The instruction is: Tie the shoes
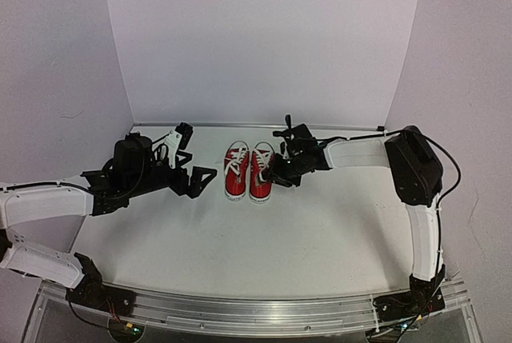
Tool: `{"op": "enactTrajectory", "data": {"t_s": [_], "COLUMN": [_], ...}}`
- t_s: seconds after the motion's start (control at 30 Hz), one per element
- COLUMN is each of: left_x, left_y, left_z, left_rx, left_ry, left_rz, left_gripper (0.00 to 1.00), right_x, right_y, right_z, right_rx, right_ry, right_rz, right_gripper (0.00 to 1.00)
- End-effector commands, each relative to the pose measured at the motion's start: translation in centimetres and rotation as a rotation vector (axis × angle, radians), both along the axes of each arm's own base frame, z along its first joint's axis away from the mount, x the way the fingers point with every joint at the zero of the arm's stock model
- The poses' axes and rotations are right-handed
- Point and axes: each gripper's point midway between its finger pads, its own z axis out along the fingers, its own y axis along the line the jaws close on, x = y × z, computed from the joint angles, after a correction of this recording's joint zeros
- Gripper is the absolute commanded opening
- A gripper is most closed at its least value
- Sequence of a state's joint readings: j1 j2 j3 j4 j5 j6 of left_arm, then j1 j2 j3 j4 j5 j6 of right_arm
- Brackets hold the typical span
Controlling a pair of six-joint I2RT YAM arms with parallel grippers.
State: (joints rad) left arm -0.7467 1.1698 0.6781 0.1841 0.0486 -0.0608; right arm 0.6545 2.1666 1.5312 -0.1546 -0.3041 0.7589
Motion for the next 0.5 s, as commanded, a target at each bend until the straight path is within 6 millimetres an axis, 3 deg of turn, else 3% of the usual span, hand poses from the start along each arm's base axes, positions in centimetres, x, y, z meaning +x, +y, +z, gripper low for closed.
{"op": "enactTrajectory", "data": {"t_s": [0.0, 0.1, 0.27, 0.33, 0.47], "left_x": [0.1, 0.4, 1.8, 2.7, 5.7], "left_y": [0.1, 0.0, 0.4, 0.5, 2.0], "left_z": [2.2, 2.4, 3.3, 3.7, 4.6], "left_rx": [-0.037, -0.025, 0.009, 0.038, 0.105], "left_ry": [-0.055, -0.060, -0.036, -0.010, 0.039], "left_rz": [0.002, 0.006, 0.078, 0.111, 0.274], "left_gripper": [1.00, 1.00, 1.00, 1.00, 1.00], "right_x": [-0.7, -1.5, -2.8, -3.4, -5.3], "right_y": [0.5, -1.1, -3.7, -4.0, -3.9], "right_z": [5.2, 6.9, 10.8, 13.2, 18.3], "right_rx": [0.083, 0.070, 0.071, 0.081, 0.116], "right_ry": [-0.089, -0.126, -0.227, -0.292, -0.436], "right_rz": [0.030, 0.020, 0.038, 0.081, 0.212], "right_gripper": [0.57, 0.75, 0.93, 0.98, 0.98]}}
